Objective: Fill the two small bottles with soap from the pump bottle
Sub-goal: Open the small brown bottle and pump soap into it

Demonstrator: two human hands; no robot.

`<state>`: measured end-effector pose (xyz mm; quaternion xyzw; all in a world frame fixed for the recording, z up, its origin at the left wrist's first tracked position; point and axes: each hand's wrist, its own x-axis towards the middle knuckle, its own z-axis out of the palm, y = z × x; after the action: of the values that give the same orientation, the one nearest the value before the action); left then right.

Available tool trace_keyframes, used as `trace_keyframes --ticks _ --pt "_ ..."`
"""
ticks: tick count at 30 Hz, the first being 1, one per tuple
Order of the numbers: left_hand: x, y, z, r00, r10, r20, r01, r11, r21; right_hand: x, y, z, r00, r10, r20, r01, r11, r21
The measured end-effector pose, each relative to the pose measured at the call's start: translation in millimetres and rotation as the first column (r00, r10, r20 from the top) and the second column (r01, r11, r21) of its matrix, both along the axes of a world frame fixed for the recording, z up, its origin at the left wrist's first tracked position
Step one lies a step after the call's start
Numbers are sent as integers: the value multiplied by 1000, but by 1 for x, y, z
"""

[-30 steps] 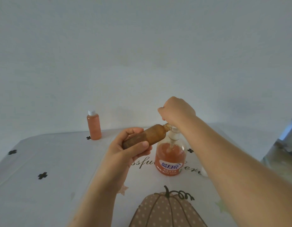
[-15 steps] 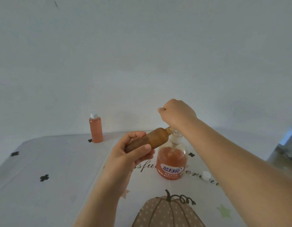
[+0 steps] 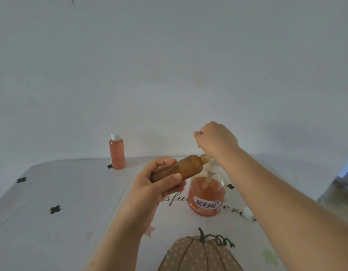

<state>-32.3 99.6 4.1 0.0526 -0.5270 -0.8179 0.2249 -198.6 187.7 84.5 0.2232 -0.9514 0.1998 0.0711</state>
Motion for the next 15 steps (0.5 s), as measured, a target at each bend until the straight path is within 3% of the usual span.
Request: trace_keyframes --ticks 8,15 --pt "2 3 4 999 -15 -37 17 999 44 6 0 16 998 28 -57 -22 995 98" --pt "2 4 5 999 -14 -29 16 999 42 4 0 14 999 1 -43 2 998 57"
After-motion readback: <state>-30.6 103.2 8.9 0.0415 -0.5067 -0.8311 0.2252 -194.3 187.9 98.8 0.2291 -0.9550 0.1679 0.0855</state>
